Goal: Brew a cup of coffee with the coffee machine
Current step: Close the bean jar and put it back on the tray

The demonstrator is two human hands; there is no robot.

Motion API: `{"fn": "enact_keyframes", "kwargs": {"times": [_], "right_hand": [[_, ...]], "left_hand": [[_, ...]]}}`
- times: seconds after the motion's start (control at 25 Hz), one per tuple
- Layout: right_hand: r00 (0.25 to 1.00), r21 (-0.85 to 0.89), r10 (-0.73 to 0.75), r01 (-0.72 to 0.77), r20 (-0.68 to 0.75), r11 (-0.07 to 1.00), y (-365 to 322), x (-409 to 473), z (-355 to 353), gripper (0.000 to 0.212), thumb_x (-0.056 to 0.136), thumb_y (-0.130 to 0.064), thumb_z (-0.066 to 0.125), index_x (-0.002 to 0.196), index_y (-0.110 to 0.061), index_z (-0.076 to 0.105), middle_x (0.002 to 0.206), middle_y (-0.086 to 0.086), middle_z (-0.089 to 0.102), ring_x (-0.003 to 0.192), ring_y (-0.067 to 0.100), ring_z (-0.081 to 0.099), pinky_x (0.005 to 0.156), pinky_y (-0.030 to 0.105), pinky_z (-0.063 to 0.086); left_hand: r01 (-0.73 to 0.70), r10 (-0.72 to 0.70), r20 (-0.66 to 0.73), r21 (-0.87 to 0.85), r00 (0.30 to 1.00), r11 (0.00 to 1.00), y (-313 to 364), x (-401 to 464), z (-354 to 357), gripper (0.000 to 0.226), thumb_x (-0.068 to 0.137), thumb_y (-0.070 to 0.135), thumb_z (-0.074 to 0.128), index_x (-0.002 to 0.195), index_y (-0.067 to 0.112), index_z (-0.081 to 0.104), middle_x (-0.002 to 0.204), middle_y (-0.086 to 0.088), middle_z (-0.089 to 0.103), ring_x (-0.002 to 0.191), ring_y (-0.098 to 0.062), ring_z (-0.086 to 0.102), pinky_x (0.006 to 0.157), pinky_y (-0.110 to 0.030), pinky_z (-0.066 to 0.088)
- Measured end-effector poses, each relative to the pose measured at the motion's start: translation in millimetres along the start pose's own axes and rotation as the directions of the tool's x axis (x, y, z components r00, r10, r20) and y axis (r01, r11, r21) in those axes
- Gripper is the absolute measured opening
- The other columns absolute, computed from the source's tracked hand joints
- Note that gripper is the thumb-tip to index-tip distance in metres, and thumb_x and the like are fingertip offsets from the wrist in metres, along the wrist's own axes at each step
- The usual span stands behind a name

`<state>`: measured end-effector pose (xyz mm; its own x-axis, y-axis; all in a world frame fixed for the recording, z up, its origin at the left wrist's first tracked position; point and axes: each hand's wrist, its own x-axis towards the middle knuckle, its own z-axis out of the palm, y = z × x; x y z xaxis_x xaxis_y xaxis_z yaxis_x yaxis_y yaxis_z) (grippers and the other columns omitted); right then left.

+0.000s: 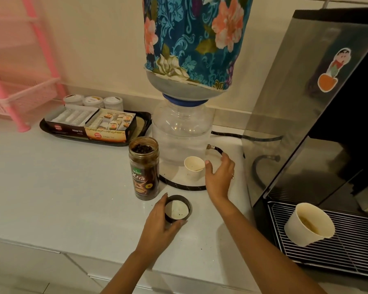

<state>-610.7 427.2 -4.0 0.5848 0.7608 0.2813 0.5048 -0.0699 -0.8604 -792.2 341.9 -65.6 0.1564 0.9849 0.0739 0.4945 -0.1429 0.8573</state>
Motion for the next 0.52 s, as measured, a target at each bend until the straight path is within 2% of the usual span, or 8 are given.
{"fn": "enact_keyframes", "kwargs": {"times": [0.08,0.12,0.2,0.28,0.4,0.44,0.52], "right_hand": [[0.99,0.082,-0.118,0.124,-0.08,0.989,-3.6,-23.6,-7.4,0.05,0.088,-0.033,0.061,0.131,-0.015,0.041,0.129,0.004,0.043,0.118,0.017,0.043,0.094,0.023,0.04],[0.985,0.125,-0.16,0.166,-0.056,0.978,-3.6,-36.7,-11.4,0.047,0.088,-0.034,0.06,0.128,-0.016,0.042,0.127,0.002,0.045,0.115,0.016,0.045,0.091,0.023,0.042],[0.972,0.184,-0.199,0.174,0.128,0.967,2.7,-62.4,-17.5,0.043,0.087,-0.037,0.062,0.122,-0.022,0.044,0.122,-0.002,0.048,0.107,0.016,0.048,0.085,0.021,0.047],[0.91,0.147,-0.131,0.079,0.394,0.986,14.2,-83.0,-20.2,0.051,0.082,-0.045,0.065,0.125,-0.029,0.042,0.124,-0.008,0.046,0.107,0.01,0.047,0.085,0.017,0.046],[0.754,0.102,0.065,-0.173,0.654,0.98,25.2,-97.2,-26.1,0.076,0.074,-0.057,0.067,0.139,-0.033,0.034,0.137,-0.014,0.041,0.124,0.007,0.042,0.096,0.026,0.046],[0.701,0.137,0.1,-0.274,0.706,0.952,24.7,-96.8,-28.7,0.073,0.077,-0.055,0.066,0.139,-0.034,0.035,0.136,-0.015,0.044,0.125,0.007,0.043,0.095,0.024,0.046],[0.628,0.219,0.116,-0.43,0.769,0.876,18.4,-92.0,-33.7,0.05,0.086,-0.047,0.059,0.132,-0.034,0.047,0.128,-0.012,0.057,0.12,0.008,0.052,0.088,0.02,0.048]], "left_hand": [[0.007,-0.007,0.001,-0.005,1.0,1.0,1.3,-0.5,-0.5,0.093,0.074,0.056,0.07,0.148,0.027,0.021,0.144,0.013,0.04,0.128,-0.004,0.038,0.102,-0.024,0.041],[0.01,-0.01,0.001,-0.013,1.0,1.0,2.1,-0.9,-0.8,0.094,0.074,0.058,0.07,0.148,0.028,0.021,0.143,0.013,0.04,0.128,-0.004,0.038,0.102,-0.024,0.042],[0.014,-0.014,-0.012,-0.034,1.0,0.999,5.3,-2.6,-1.7,0.094,0.072,0.062,0.068,0.146,0.03,0.022,0.143,0.014,0.041,0.128,-0.003,0.04,0.101,-0.026,0.043],[0.002,-0.004,-0.032,-0.071,0.999,0.997,13.6,-5.7,-3.4,0.087,0.072,0.065,0.067,0.142,0.032,0.028,0.138,0.02,0.043,0.124,0.001,0.042,0.098,-0.02,0.043],[-0.044,0.038,-0.051,-0.111,0.998,0.993,30.3,-9.8,-8.7,0.077,0.075,0.062,0.066,0.138,0.039,0.028,0.127,0.027,0.043,0.111,0.016,0.044,0.084,-0.001,0.037],[-0.06,0.054,-0.057,-0.119,0.997,0.991,34.1,-10.3,-10.2,0.077,0.074,0.064,0.064,0.138,0.039,0.027,0.127,0.028,0.043,0.111,0.02,0.042,0.083,0.002,0.035],[-0.089,0.08,-0.076,-0.125,0.994,0.988,38.2,-9.2,-11.1,0.078,0.073,0.068,0.062,0.137,0.043,0.025,0.128,0.028,0.044,0.116,0.018,0.041,0.088,0.001,0.034]]}}
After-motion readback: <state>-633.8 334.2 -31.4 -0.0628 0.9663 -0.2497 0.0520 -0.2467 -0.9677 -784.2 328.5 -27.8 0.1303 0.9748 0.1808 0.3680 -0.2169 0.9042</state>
